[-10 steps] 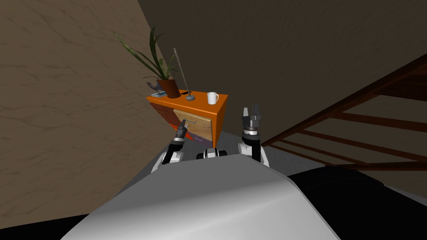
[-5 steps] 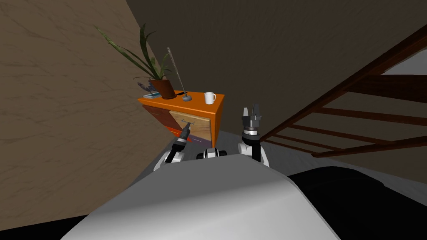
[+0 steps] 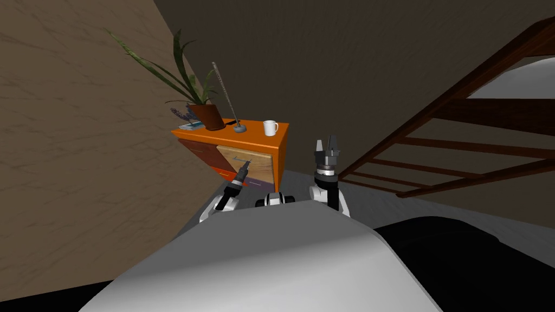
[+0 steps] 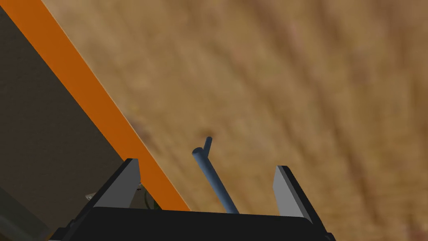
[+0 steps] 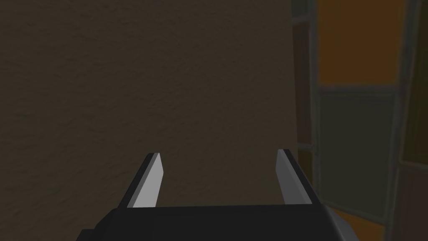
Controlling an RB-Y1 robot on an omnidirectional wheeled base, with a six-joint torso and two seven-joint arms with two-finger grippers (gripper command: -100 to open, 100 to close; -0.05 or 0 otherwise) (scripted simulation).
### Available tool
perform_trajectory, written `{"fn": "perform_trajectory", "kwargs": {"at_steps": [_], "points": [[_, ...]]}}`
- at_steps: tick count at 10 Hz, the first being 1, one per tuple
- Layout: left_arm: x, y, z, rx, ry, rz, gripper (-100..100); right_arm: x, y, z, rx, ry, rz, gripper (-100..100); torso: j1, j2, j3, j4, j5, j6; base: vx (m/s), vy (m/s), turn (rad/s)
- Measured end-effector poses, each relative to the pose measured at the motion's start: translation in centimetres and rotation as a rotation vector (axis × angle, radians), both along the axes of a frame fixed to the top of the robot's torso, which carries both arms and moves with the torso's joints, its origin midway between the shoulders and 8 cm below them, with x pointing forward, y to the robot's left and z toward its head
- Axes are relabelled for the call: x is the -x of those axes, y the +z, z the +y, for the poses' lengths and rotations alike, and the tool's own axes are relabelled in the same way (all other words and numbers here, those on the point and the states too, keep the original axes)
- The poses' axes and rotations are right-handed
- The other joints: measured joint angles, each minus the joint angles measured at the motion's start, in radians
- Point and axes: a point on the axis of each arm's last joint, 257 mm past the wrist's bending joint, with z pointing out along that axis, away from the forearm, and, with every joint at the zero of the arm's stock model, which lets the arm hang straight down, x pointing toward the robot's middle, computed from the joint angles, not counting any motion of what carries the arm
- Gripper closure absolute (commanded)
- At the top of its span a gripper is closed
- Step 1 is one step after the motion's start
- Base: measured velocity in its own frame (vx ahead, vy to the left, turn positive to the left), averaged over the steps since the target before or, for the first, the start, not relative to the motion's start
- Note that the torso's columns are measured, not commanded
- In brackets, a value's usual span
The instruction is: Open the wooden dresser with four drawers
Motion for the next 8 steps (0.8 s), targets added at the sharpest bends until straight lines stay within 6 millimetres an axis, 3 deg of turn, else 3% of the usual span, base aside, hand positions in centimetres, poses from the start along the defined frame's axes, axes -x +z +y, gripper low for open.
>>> {"fn": "perform_trajectory", "kwargs": {"at_steps": [1, 6, 7, 8], "points": [[0.0, 0.0, 0.0, 0.0, 0.001, 0.001, 100, 0.0, 0.0, 0.0, 0.0, 0.0, 0.0, 0, 0.002, 0.002, 0.001, 0.0, 0.0, 0.0, 0.007, -0.003, 0.001], [1.0, 0.5, -0.3, 0.001, -0.018, -0.004, 100, 0.0, 0.0, 0.0, 0.0, 0.0, 0.0, 0, 0.005, 0.006, 0.003, 0.001, 0.001, 0.0, -0.138, 0.067, 0.042], [1.0, 0.6, -0.3, 0.001, -0.018, -0.004, -100, 0.0, 0.0, 0.0, 0.0, 0.0, 0.0, 0, 0.0, -0.002, -0.001, -0.001, 0.0, 0.0, 0.048, -0.022, -0.075], [0.9, 0.6, -0.3, -0.004, -0.018, -0.003, -100, 0.0, 0.0, 0.0, 0.0, 0.0, 0.0, 0, -0.003, -0.007, -0.005, -0.002, -0.001, 0.001, 0.125, -0.046, -0.046]]}}
